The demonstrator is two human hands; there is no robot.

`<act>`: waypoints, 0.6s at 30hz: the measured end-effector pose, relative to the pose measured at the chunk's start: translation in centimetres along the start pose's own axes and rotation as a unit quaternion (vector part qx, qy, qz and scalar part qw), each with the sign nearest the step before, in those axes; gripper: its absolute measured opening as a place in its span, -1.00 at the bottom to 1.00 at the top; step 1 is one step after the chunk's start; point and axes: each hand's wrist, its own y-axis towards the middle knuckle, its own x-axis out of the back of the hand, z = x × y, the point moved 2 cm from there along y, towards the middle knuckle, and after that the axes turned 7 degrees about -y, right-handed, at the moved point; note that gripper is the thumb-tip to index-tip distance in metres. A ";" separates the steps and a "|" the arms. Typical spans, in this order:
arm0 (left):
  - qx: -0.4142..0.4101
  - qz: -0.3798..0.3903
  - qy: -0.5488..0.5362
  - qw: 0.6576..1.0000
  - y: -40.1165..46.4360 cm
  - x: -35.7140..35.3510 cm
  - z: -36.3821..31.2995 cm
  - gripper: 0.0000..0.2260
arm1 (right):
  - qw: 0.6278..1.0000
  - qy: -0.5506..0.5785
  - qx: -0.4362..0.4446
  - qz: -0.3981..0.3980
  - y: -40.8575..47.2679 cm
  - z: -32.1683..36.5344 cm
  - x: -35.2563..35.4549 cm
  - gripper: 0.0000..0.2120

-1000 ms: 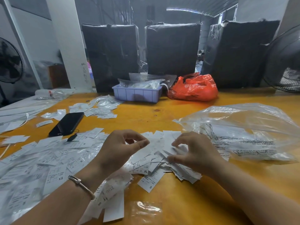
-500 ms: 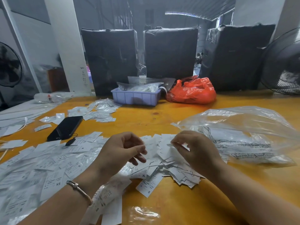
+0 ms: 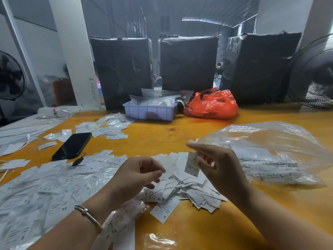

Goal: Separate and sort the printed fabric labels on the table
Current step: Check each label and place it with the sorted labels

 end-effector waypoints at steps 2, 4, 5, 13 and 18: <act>-0.007 0.000 0.010 1.000 0.1 0.0 0.0 -0.89 | 1.000 0.004 0.017 0.016 0.0 0.2 -0.1 -0.67; -0.020 -0.002 0.023 1.000 0.1 0.0 -0.1 -0.93 | 0.999 0.038 -0.004 0.036 0.1 0.3 -0.3 -0.72; -0.027 -0.004 0.027 0.999 0.1 0.0 -0.1 -0.93 | 0.996 0.060 -0.029 0.056 0.2 0.4 -0.5 -0.75; -0.050 0.029 0.002 0.998 -0.3 -0.9 -1.3 -0.71 | 0.955 0.219 -0.091 0.176 -0.1 2.7 -1.3 -0.66; -0.052 0.071 -0.021 0.996 -0.7 -1.2 -1.9 -0.76 | 0.921 0.329 -0.139 0.154 -0.1 2.1 -1.5 -0.90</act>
